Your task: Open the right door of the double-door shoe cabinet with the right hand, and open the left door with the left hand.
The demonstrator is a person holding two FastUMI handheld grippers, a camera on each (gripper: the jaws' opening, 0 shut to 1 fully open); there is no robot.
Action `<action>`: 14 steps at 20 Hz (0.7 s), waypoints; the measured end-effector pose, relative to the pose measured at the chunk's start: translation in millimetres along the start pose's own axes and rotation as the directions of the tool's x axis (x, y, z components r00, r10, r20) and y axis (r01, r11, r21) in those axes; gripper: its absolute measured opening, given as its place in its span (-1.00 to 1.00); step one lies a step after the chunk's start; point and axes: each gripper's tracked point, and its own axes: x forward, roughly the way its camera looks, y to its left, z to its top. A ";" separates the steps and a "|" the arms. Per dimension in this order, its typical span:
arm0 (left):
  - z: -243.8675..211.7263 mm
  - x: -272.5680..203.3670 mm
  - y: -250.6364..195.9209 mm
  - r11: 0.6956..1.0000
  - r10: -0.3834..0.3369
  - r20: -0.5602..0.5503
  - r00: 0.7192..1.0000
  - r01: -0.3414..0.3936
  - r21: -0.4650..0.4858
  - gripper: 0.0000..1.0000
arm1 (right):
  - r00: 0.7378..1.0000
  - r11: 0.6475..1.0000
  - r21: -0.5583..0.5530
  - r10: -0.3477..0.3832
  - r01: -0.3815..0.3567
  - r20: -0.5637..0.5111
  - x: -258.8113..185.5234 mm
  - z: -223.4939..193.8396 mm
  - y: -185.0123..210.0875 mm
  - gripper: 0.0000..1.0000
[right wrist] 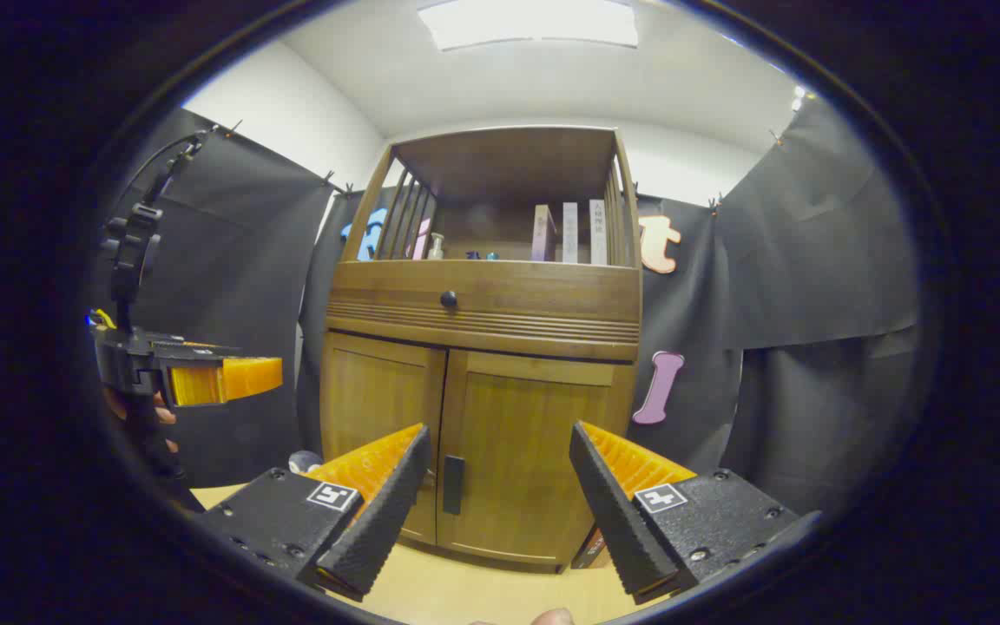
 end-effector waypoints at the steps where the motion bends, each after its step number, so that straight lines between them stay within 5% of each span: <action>1: 2.7 -0.4 -4.0 1.000 0.010 0.010 1.000 -0.010 0.007 0.89 | 1.000 1.000 0.004 0.002 -0.002 0.002 -0.7 1.2 -6.0 1.00; 7: 18.3 -0.2 -11.7 0.998 0.048 0.060 0.997 -0.047 -0.029 0.89 | 0.999 0.999 0.003 -0.037 0.037 -0.003 1.0 -3.5 -35.6 1.00; 11: 18.7 6.7 2.4 0.998 0.059 0.066 0.996 -0.059 -0.001 1.00 | 0.997 0.996 -0.026 -0.080 0.080 0.007 5.8 1.0 -31.6 0.96; 14: 21.4 14.8 16.2 0.999 0.053 0.089 0.995 -0.053 0.003 0.89 | 0.994 0.993 -0.013 -0.113 0.113 0.006 12.5 -1.0 -20.8 0.94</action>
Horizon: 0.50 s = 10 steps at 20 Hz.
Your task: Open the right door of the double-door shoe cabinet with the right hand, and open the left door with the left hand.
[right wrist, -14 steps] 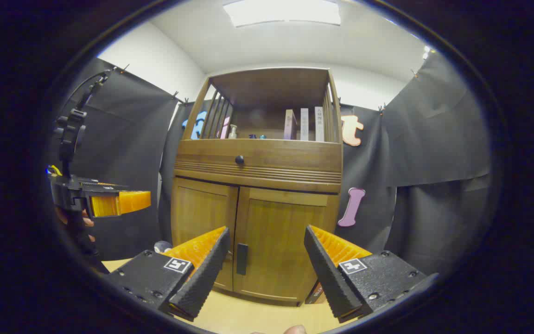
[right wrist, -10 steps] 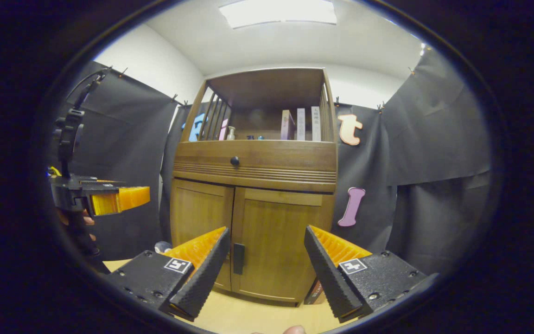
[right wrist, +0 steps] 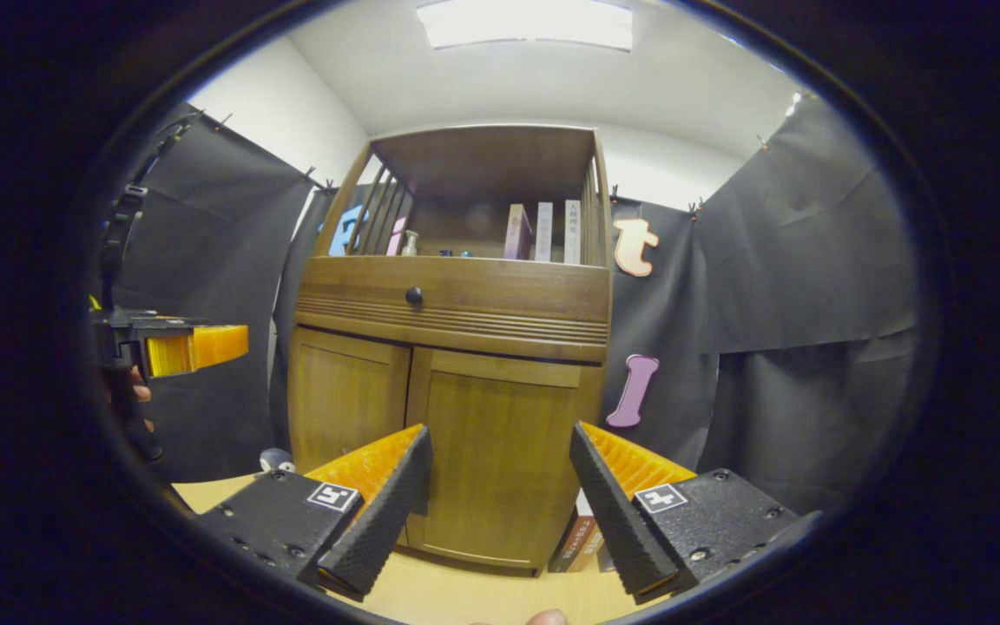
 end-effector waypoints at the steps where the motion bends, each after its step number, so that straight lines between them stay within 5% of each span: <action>1: -0.7 3.0 6.6 1.000 0.004 0.001 1.000 -0.004 0.005 0.89 | 1.000 1.000 0.006 -0.009 0.009 -0.007 3.8 -2.9 2.7 1.00; 2: -3.6 4.9 11.6 1.000 0.004 -0.002 1.000 -0.004 0.007 1.00 | 1.000 1.000 0.014 -0.023 0.023 -0.017 8.6 -7.1 5.0 1.00; 10: -21.3 7.4 42.7 0.999 0.000 -0.006 1.000 0.000 0.048 0.88 | 0.992 0.998 0.054 -0.011 0.018 -0.127 55.8 -56.7 48.5 1.00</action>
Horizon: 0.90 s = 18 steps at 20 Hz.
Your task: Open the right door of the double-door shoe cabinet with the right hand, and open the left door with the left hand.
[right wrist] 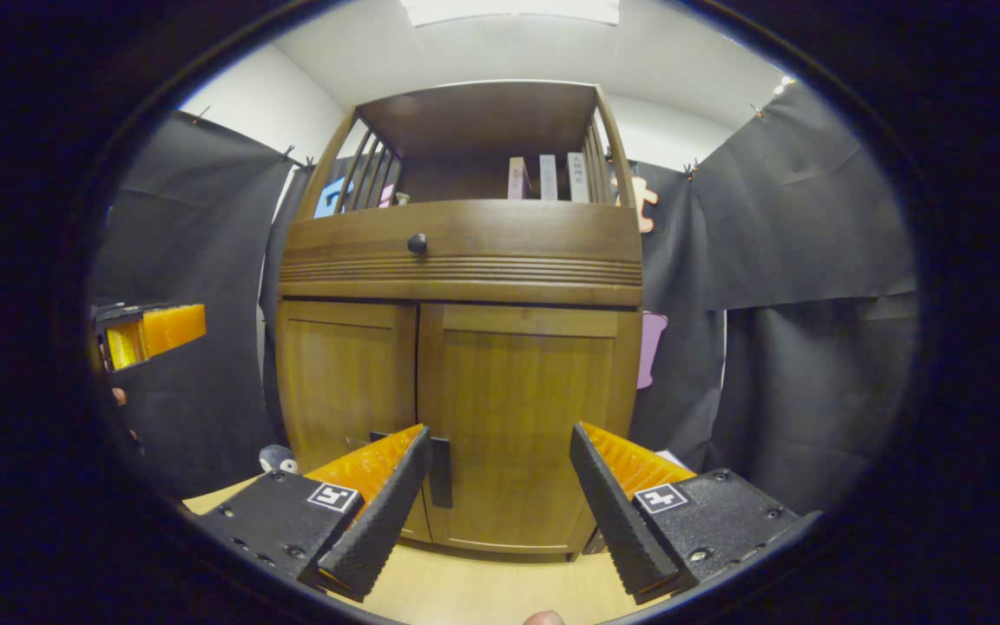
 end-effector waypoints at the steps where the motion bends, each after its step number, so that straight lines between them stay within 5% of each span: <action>1: -2.7 0.5 2.2 1.000 -0.005 -0.007 1.000 0.005 -0.001 0.89 | 1.000 1.000 -0.001 0.010 -0.010 -0.006 6.9 -4.2 7.8 1.00; 9: -16.7 -2.4 32.2 1.000 0.007 -0.039 0.999 -0.007 0.016 0.89 | 0.994 1.000 0.013 0.004 -0.003 -0.113 68.9 -68.0 36.4 0.99; 18: -27.2 -7.9 47.6 0.998 0.023 -0.067 0.997 -0.019 0.057 0.89 | 0.979 0.999 0.054 0.005 0.006 -0.203 125.4 -110.4 51.6 0.72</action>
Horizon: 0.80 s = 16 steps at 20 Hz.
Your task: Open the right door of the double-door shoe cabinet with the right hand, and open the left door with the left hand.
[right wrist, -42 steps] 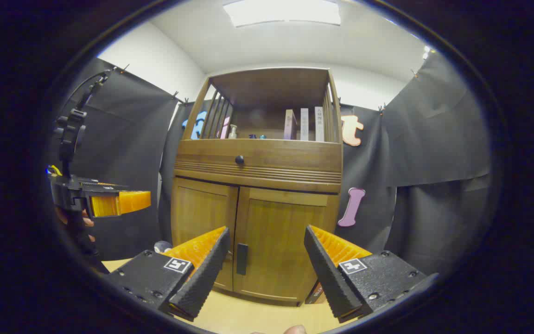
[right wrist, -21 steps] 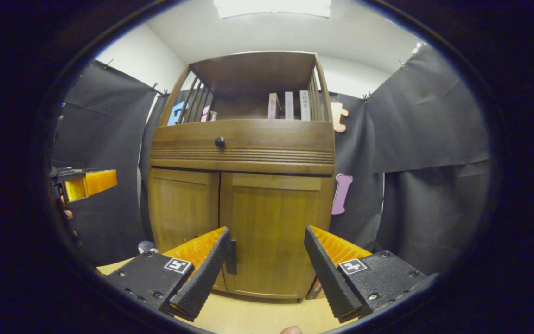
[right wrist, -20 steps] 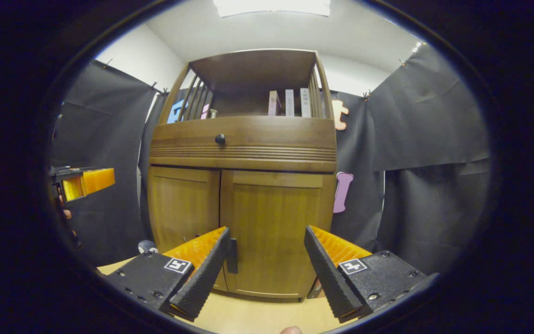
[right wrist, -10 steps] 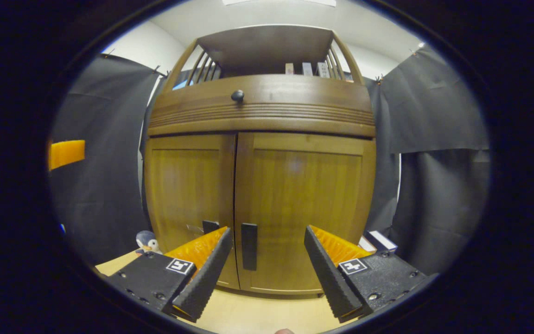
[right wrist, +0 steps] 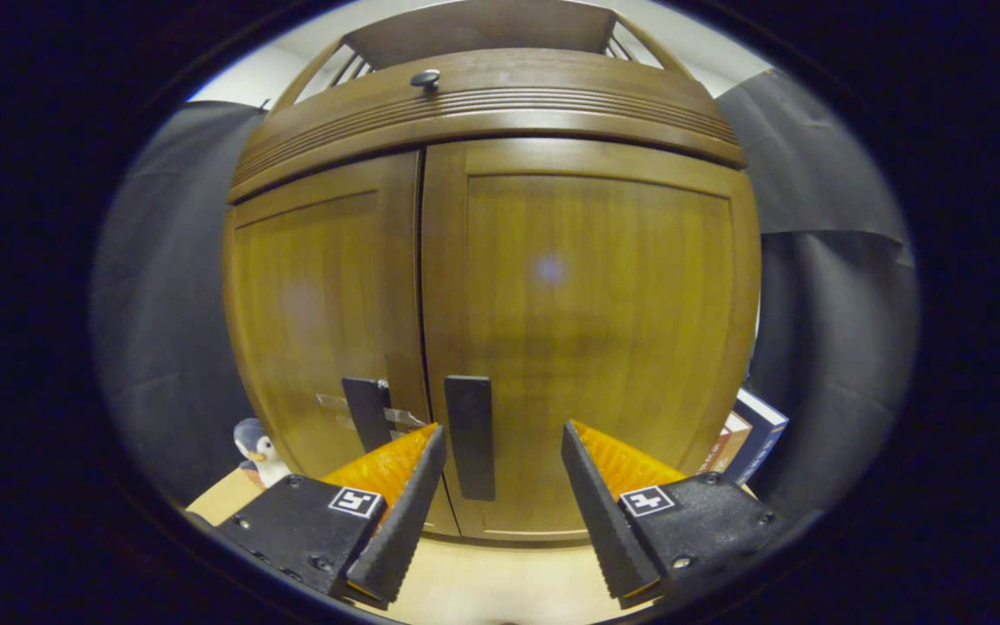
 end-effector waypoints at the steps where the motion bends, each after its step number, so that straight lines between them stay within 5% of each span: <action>1: -1.9 -0.8 -0.5 1.000 -0.003 -0.007 1.000 0.003 0.000 0.89 | 1.000 1.000 -0.007 0.003 -0.003 -0.006 4.5 -1.7 3.1 0.67; 4: -5.2 -3.6 -4.7 1.000 -0.014 -0.022 1.000 0.014 0.008 1.00 | 0.999 0.999 -0.035 0.006 -0.007 -0.051 12.4 -10.9 13.1 0.52; 5: -5.4 -5.2 -6.2 1.000 -0.018 -0.026 1.000 0.018 0.013 0.72 | 0.998 0.999 -0.037 0.005 -0.007 -0.056 16.4 -12.0 15.4 0.48; 6: -7.3 -5.4 -7.5 1.000 -0.020 -0.030 0.999 0.021 0.019 1.00 | 0.998 0.999 -0.036 -0.002 0.000 -0.062 20.0 -13.8 14.9 0.46; 16: -14.2 -14.4 -0.3 0.999 -0.002 -0.057 0.998 0.005 0.045 0.91 | 0.997 0.999 -0.013 -0.042 0.041 -0.067 47.3 -11.8 12.7 -0.23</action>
